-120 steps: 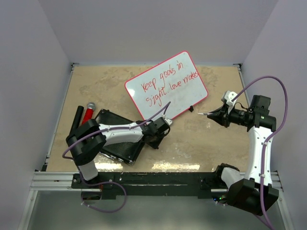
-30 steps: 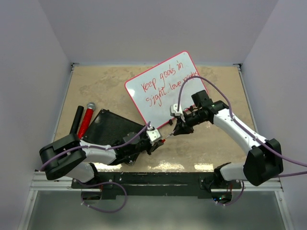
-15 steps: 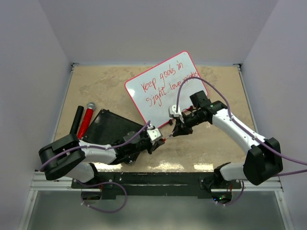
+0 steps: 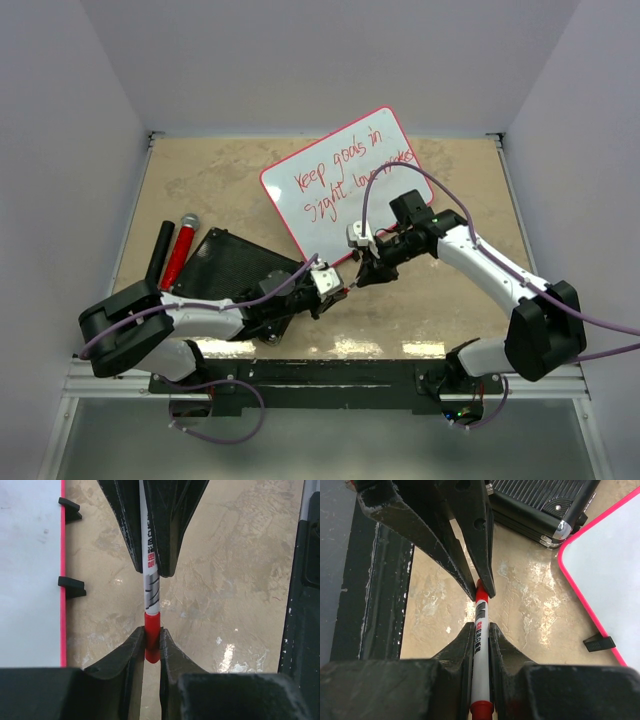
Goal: Write a sentence on the whiteboard
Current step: Insert the whiteboard marker without the cap into the pen cap, then put down the whiteboard marker at the center of the board.
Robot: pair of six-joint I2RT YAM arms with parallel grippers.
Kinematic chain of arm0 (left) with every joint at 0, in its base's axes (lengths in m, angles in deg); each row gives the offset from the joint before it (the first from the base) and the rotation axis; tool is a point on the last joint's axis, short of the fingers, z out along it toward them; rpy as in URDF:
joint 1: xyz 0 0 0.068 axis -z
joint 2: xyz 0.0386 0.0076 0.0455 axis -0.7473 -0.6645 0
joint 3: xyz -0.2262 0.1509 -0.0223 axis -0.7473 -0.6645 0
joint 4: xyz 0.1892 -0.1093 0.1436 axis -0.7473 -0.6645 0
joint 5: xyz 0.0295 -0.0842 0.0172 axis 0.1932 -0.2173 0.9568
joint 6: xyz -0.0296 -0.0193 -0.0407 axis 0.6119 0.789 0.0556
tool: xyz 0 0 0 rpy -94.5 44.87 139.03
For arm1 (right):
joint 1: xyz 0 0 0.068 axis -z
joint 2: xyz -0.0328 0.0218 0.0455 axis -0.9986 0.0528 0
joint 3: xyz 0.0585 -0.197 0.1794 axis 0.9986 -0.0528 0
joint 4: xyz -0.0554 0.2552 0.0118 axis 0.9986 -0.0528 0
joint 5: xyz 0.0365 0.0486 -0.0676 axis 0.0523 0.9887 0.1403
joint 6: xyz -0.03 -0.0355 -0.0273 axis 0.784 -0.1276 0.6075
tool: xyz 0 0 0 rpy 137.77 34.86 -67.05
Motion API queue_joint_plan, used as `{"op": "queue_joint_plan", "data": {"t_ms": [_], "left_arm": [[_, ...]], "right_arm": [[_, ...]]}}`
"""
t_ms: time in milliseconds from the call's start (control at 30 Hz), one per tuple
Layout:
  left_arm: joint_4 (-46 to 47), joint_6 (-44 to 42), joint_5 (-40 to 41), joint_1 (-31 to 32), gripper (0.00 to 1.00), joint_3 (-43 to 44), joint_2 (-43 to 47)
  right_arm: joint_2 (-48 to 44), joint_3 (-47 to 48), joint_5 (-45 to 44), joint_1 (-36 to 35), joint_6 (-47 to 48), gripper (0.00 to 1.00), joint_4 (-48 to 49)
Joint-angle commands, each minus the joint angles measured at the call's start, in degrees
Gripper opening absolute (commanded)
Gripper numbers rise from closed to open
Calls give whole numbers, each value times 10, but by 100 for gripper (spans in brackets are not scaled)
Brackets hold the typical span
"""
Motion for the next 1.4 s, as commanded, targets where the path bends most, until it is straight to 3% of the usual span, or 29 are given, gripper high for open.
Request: {"op": "queue_joint_plan", "data": {"t_ms": [0, 233, 300, 433, 600, 800, 900, 967, 1000, 1033, 1133, 1300, 1367], "left_arm": [[73, -53, 2, -2, 0, 72, 24], [89, -79, -19, -2, 0, 124, 35], [91, -104, -65, -3, 0, 141, 41], [20, -141, -103, -3, 0, 221, 38], [8, -167, -122, -3, 0, 294, 34], [11, -161, -127, -3, 0, 299, 43], [1, -135, -90, -3, 0, 238, 74], [-1, -94, -52, -4, 14, 181, 122], [-4, -80, -43, -4, 34, 115, 165], [-7, -64, -31, -3, 44, 84, 189], [-71, -4, 4, -6, 66, 3, 302], [-272, 66, 106, -8, 81, 12, 462], [-314, 88, 167, -9, 85, 36, 483]], "right_arm": [[11, 13, -2, -15, 7, 0, -8], [15, 13, -4, -18, 2, 0, -4], [16, 13, -8, -19, 0, 0, -2], [21, 7, -28, -29, -26, 0, 24], [41, 12, -30, -34, -28, 0, 19], [42, 10, -43, -33, -43, 0, 29], [13, 5, -65, -19, -71, 0, 48], [2, 2, -73, -5, -82, 0, 63], [-2, -2, -79, 3, -85, 0, 65], [-4, -4, -81, 7, -84, 0, 66], [13, -4, -87, 10, -75, 1, 58], [51, -4, -123, 12, -66, 7, 59], [51, -5, -127, 15, -66, 23, 61]]}}
